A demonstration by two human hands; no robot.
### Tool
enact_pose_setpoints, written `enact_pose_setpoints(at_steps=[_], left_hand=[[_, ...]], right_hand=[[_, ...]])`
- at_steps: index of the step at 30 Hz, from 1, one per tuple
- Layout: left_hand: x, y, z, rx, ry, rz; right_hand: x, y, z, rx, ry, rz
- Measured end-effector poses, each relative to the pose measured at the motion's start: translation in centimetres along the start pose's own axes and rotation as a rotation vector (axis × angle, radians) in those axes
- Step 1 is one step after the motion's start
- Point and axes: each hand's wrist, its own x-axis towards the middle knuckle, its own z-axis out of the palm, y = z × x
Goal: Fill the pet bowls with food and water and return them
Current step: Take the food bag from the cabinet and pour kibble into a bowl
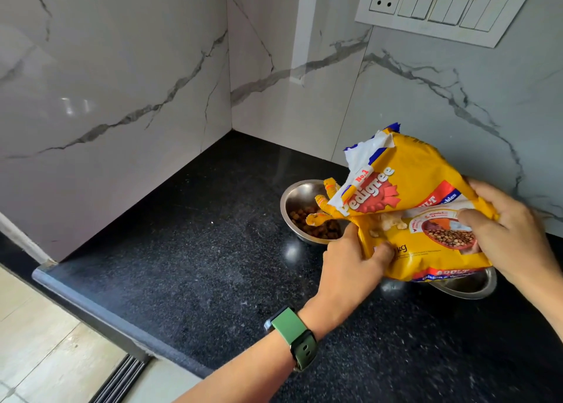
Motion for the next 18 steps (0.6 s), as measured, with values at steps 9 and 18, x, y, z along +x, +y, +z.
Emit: enact_pose_setpoints(at_steps=[9, 18], left_hand=[[0.7, 1.1, -0.6, 0.067, 0.047, 0.043], [1.0, 0.7, -0.8, 0.079, 0.016, 0.039]], right_hand=[[-0.3, -1.5, 0.0, 0.03, 0.019, -0.024], [-0.7, -1.7, 0.1, 0.088, 0.017, 0.018]])
